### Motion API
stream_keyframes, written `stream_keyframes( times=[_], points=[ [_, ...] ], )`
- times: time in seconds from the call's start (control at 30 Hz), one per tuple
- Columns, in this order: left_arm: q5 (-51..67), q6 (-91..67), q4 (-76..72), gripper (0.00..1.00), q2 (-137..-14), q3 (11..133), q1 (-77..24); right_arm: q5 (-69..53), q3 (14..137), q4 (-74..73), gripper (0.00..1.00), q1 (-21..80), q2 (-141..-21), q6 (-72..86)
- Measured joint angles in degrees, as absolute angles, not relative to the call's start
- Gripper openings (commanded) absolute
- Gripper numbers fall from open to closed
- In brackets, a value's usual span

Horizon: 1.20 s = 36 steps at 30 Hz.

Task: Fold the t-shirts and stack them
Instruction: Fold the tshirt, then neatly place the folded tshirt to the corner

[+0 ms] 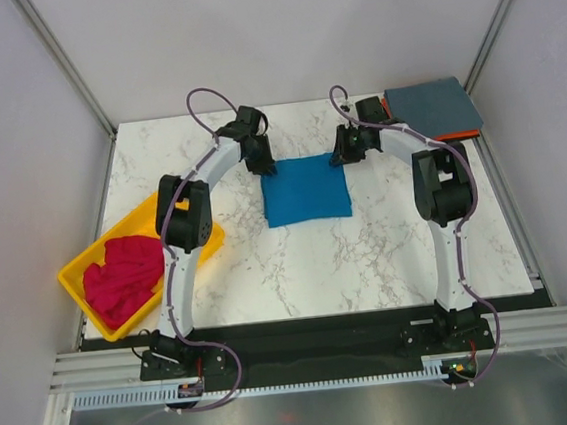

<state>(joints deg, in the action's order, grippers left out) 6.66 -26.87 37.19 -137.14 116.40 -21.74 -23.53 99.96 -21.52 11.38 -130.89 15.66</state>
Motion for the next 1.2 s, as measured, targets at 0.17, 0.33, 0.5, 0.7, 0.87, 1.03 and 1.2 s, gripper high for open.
stream_keyframes(
  times=[0.17,0.33,0.5,0.7,0.87,1.03,1.2],
  points=[
    [7.0,-26.3,37.7,0.29,-137.1,117.5,-21.6,-24.0,101.1,-21.2,0.34,10.5,-130.7,15.9],
    [6.1,-24.9,40.8,0.31,-133.0,117.5,-21.0,-24.7,101.2,-22.1,0.48,9.8,-128.2,16.6],
    [8.8,-24.2,43.1,0.32,-120.3,115.3,-20.3,-23.9,100.2,-22.3,0.62,9.5,-122.7,15.4],
    [15.9,-23.6,42.4,0.32,-100.1,103.2,-20.1,-23.3,100.9,-23.8,0.69,9.5,-123.7,11.1],
    [20.6,-22.7,41.5,0.32,-92.7,90.7,-20.5,-24.0,104.2,-25.4,0.73,9.5,-129.0,8.2],
    [23.2,-22.0,41.2,0.32,-92.2,80.4,-20.5,-24.2,107.8,-26.4,0.76,9.5,-133.9,6.1],
    [23.3,-21.3,40.9,0.32,-91.6,78.4,-20.5,-25.8,110.5,-27.0,0.76,9.4,-136.1,4.1]
  ],
)
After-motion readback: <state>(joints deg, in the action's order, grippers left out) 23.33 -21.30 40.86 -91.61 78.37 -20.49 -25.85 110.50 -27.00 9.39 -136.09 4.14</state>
